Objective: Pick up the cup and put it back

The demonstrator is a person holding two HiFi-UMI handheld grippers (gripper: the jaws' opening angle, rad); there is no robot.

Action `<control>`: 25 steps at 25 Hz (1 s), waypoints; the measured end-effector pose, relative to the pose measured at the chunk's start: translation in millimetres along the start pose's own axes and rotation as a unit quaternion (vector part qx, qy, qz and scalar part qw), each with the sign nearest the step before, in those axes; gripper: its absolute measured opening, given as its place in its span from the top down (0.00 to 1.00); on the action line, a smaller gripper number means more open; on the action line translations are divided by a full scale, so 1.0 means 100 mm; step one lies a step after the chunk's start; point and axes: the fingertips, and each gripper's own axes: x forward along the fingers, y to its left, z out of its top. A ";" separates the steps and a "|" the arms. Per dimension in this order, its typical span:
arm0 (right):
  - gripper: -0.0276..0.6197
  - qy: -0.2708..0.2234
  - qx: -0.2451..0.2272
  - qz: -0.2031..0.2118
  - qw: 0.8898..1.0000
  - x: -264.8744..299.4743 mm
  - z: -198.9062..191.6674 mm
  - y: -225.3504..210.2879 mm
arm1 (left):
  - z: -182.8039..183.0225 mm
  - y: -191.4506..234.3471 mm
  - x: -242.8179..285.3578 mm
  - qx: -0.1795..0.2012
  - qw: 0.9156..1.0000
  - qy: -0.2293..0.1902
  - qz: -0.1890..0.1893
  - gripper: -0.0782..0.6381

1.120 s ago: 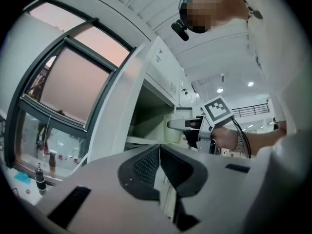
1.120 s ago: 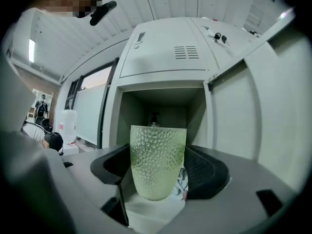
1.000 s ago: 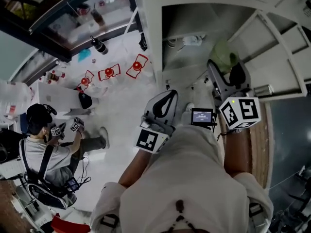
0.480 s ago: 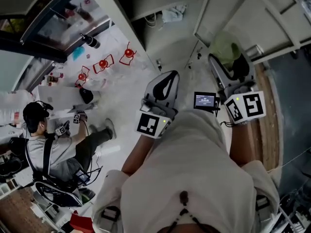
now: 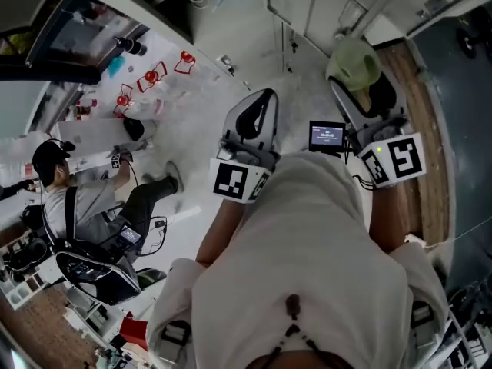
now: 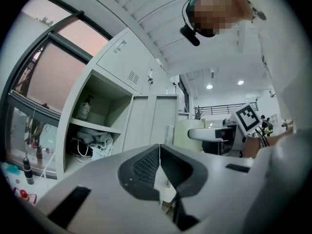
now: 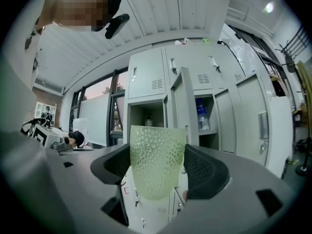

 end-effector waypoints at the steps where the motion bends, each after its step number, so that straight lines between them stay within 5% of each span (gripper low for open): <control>1: 0.44 0.001 0.003 0.003 1.000 -0.10 -0.04 -0.01 | -0.03 -0.10 -0.02 0.000 1.000 0.002 0.002 0.88; 11: 0.44 0.024 0.014 0.018 0.999 -1.09 -0.34 -0.01 | -0.22 -1.00 -0.35 -0.002 1.000 0.017 0.011 0.88; 25: 0.44 0.034 0.013 -0.009 0.999 -1.87 -0.54 -0.09 | -0.34 -1.60 -0.49 -0.003 1.000 0.019 -0.018 0.88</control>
